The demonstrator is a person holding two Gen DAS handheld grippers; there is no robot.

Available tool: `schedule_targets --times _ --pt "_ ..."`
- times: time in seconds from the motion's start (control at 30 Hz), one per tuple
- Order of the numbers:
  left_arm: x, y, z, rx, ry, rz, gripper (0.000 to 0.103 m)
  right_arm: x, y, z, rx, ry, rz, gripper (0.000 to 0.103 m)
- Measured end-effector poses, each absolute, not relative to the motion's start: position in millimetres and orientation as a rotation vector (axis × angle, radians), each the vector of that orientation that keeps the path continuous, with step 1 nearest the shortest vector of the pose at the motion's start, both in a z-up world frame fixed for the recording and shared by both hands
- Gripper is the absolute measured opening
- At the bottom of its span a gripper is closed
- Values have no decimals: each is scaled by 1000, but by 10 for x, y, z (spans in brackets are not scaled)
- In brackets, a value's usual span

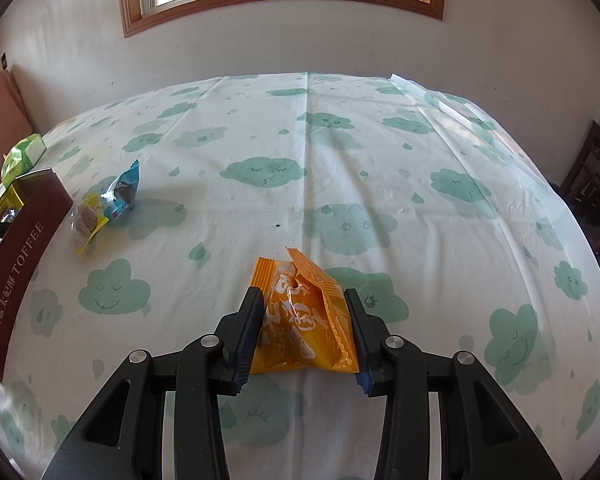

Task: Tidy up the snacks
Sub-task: 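Lower the blue-wrapped candy into the tin and open the left tool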

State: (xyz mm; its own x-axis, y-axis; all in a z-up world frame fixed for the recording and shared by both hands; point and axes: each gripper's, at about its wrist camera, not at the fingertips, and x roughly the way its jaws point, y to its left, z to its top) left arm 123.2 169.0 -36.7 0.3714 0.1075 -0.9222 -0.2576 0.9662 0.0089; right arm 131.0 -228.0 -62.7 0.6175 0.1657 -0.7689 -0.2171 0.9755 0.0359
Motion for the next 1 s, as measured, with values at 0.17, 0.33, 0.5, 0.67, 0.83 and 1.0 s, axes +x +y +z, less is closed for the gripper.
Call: schedule_targets --times 0.17,0.33,0.5,0.67,0.83,1.0 --pt "1240 1717 -429 -138 1183 247 22 1312 -2278 -629 -64 878 220 42" --pt "1243 1703 -427 -136 1182 245 22 1314 -2273 -629 -64 878 219 42" --pt "1242 1688 -430 -129 1186 249 25 1313 -2272 -630 -65 878 219 42" --pt "1223 1649 -416 -104 1184 247 25 1312 -2265 -630 -67 878 218 42" --pt "1194 1603 -358 -73 1159 251 35 1312 -2264 -631 -67 878 218 42" --pt "1147 1518 -295 -34 1135 245 36 1312 -2262 -632 -69 878 217 42"
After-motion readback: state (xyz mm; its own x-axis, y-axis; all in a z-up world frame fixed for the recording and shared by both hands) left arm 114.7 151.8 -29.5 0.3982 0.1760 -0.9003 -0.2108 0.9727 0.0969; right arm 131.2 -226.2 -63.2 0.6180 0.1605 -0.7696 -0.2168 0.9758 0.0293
